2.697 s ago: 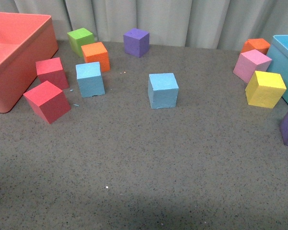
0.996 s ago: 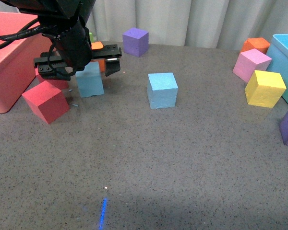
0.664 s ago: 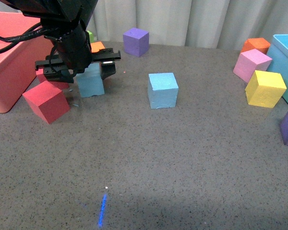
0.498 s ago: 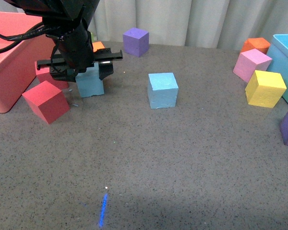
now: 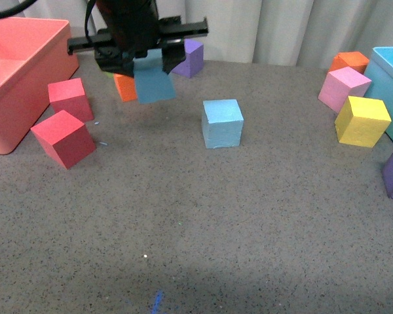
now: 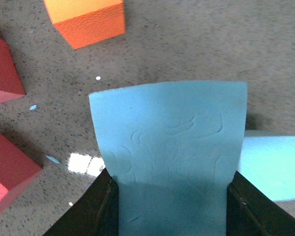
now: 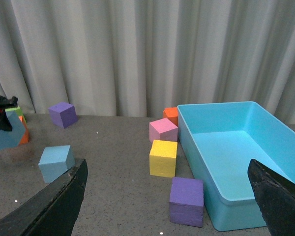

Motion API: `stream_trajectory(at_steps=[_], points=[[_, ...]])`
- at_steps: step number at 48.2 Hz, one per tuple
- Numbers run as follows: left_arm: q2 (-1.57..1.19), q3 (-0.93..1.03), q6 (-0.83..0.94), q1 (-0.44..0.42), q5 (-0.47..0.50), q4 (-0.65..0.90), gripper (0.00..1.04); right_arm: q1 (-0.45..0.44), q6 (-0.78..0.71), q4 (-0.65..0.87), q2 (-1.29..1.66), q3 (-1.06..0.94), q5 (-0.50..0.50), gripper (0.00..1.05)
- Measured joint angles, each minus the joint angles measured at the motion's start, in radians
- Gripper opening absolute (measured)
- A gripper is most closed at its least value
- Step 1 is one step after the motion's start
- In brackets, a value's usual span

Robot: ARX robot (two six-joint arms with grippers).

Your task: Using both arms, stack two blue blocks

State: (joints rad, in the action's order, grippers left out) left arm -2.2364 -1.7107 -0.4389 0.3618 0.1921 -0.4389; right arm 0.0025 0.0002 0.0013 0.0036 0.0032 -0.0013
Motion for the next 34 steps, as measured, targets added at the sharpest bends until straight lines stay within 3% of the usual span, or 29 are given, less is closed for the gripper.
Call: stream_trajectory(at_steps=[17,34], points=[[-0.024,-0.134,-0.062,0.165,0.060,-0.112,0.39,0.000,0.000,0.000,0.000,0.000,0.000,0.95],[-0.132,-0.245,-0.090,0.204,0.078,-0.167,0.39,0.000,0.000,0.000,0.000,0.000,0.000,0.95]])
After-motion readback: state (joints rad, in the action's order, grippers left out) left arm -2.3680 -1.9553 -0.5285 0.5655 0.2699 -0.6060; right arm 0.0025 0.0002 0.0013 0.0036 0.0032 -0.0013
